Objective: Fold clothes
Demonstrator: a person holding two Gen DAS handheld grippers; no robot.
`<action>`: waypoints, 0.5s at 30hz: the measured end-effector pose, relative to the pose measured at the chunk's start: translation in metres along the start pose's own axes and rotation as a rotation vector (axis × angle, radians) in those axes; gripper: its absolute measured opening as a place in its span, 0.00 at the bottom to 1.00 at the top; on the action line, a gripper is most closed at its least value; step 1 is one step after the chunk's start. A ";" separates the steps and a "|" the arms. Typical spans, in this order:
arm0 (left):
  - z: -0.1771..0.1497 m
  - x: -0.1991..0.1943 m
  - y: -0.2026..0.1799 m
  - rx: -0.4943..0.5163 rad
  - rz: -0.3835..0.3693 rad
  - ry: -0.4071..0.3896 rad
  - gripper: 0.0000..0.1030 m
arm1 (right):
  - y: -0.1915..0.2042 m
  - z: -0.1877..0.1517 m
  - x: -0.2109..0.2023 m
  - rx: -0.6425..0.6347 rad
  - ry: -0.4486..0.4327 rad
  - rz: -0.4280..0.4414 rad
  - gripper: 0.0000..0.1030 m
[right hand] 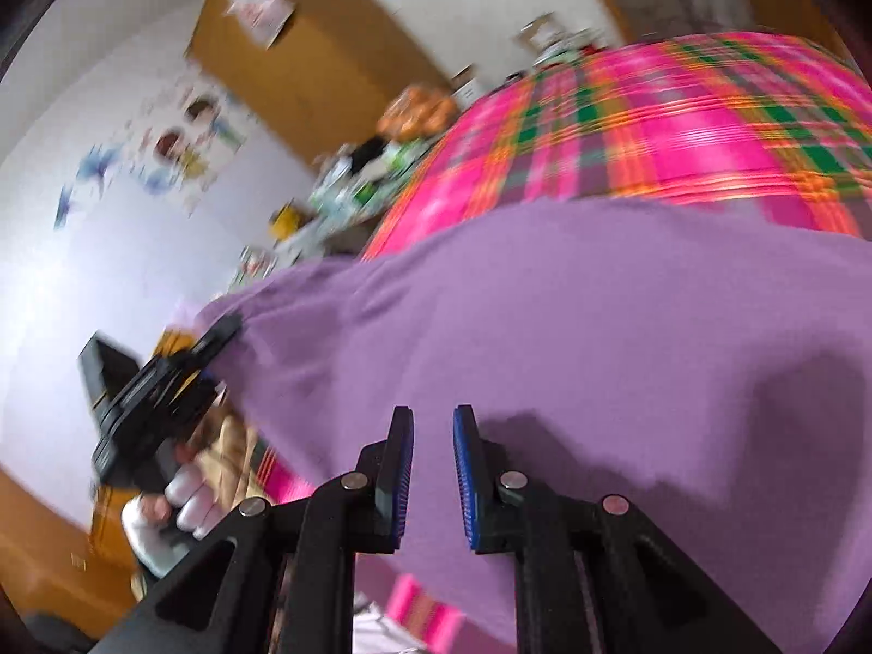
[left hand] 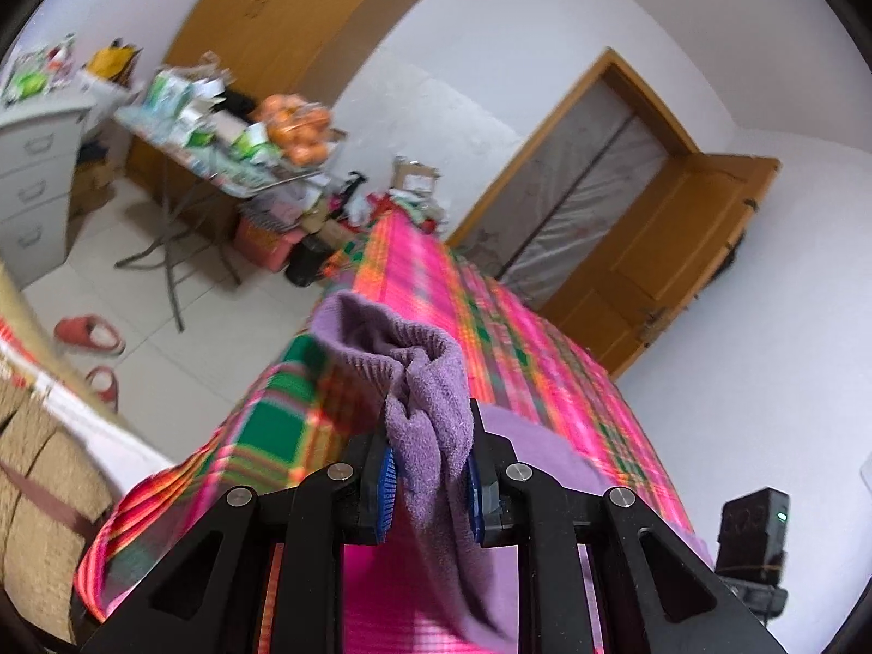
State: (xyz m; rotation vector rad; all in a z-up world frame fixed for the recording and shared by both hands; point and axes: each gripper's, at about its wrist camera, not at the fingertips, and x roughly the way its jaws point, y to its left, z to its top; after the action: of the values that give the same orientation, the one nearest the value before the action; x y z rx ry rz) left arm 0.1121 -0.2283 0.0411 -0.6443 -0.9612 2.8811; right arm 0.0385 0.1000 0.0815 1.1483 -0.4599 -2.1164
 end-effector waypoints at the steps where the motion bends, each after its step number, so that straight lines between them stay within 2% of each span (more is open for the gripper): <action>1: 0.001 0.001 -0.010 0.021 -0.014 0.001 0.20 | -0.008 0.003 -0.006 0.024 -0.022 -0.013 0.16; 4: 0.001 0.004 -0.043 0.088 -0.069 0.014 0.20 | -0.033 0.006 -0.021 0.075 -0.074 -0.045 0.16; 9: -0.010 0.017 -0.096 0.190 -0.170 0.067 0.20 | -0.058 0.000 -0.034 0.112 -0.096 -0.040 0.17; 11: -0.018 0.025 -0.116 0.225 -0.204 0.098 0.20 | -0.065 -0.001 -0.039 0.120 -0.106 -0.027 0.22; 13: -0.027 0.033 -0.135 0.262 -0.234 0.131 0.20 | -0.070 -0.001 -0.042 0.135 -0.130 0.007 0.31; 15: -0.037 0.045 -0.152 0.300 -0.259 0.170 0.20 | -0.077 0.001 -0.049 0.148 -0.158 0.033 0.34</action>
State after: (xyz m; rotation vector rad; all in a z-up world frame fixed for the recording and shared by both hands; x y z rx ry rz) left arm 0.0715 -0.0770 0.0865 -0.6683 -0.5314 2.6147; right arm 0.0265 0.1884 0.0660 1.0500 -0.7139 -2.1831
